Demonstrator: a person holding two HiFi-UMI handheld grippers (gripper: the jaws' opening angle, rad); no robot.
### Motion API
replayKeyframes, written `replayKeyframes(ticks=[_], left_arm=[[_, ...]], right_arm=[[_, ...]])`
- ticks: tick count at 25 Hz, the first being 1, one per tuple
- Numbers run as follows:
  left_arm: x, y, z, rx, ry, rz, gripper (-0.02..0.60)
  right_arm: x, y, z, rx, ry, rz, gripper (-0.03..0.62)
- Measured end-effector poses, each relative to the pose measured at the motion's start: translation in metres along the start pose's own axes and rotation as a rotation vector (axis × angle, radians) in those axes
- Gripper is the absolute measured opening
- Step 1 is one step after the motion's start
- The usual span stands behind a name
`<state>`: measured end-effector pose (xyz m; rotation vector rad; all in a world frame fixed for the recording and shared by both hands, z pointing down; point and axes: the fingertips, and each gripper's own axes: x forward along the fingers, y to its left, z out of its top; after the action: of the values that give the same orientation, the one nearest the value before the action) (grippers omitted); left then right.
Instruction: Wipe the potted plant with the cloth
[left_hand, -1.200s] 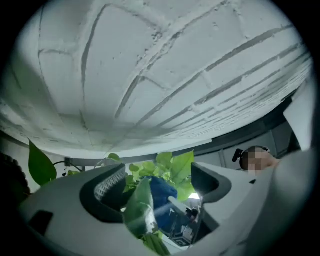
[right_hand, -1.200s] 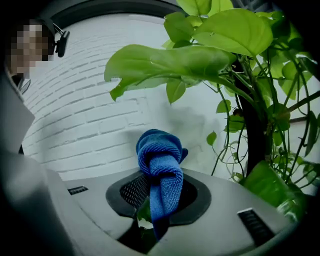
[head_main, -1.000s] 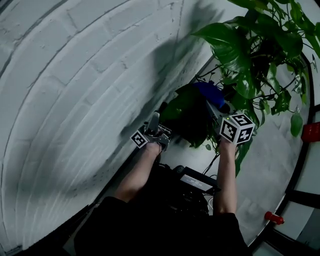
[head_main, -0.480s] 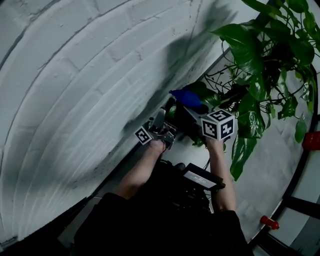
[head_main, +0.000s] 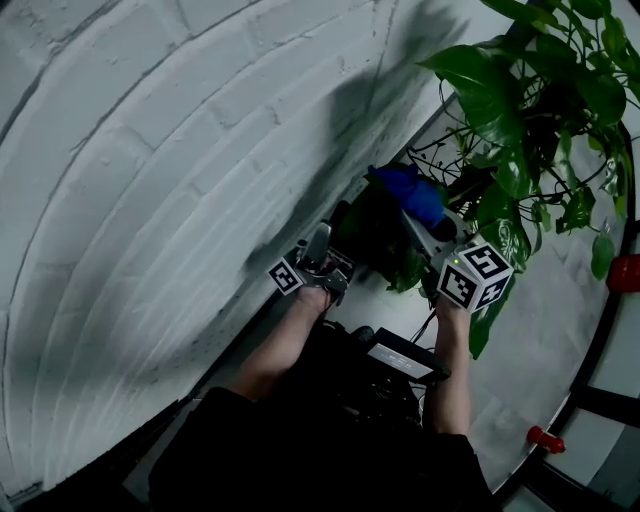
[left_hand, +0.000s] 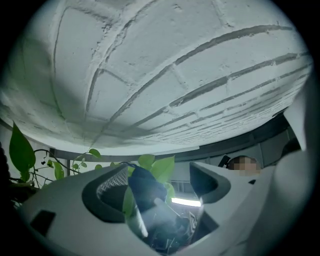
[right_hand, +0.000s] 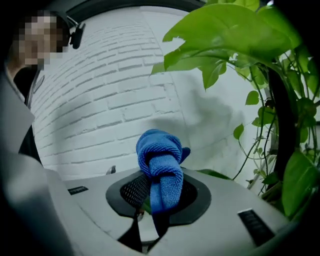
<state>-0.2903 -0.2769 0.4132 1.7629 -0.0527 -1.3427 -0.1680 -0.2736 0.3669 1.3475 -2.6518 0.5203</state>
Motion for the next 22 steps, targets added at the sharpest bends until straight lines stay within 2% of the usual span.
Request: replayKeyframes(ticks=[2, 5, 11, 13, 17, 20, 22], left_arm=[[0.002, -0.004, -0.001, -0.012, 0.007, -0.01, 0.413], [0.004, -0.008, -0.003, -0.026, 0.011, -0.021, 0.413], [0.004, -0.013, -0.002, -0.017, 0.039, -0.023, 0.413], [0.003, -0.014, -0.001, -0.015, 0.044, -0.02, 0.413], [-0.001, -0.011, 0.001, -0.027, 0.044, -0.011, 0.413], [-0.004, -0.01, 0.002, -0.034, 0.046, -0.002, 0.413], [-0.005, -0.009, 0.003, -0.037, 0.047, 0.0, 0.413]], right_arm=[[0.009, 0.007, -0.021, -0.03, 0.083, 0.001, 0.107], [0.028, 0.026, -0.053, -0.038, 0.156, 0.048, 0.107], [0.049, 0.068, -0.085, -0.122, 0.221, 0.15, 0.107], [0.047, 0.074, -0.09, -0.118, 0.225, 0.165, 0.107], [0.036, 0.083, -0.086, -0.028, 0.177, 0.226, 0.107], [0.016, 0.083, -0.061, 0.077, 0.063, 0.269, 0.107], [0.0, 0.07, -0.036, 0.105, -0.023, 0.245, 0.107]])
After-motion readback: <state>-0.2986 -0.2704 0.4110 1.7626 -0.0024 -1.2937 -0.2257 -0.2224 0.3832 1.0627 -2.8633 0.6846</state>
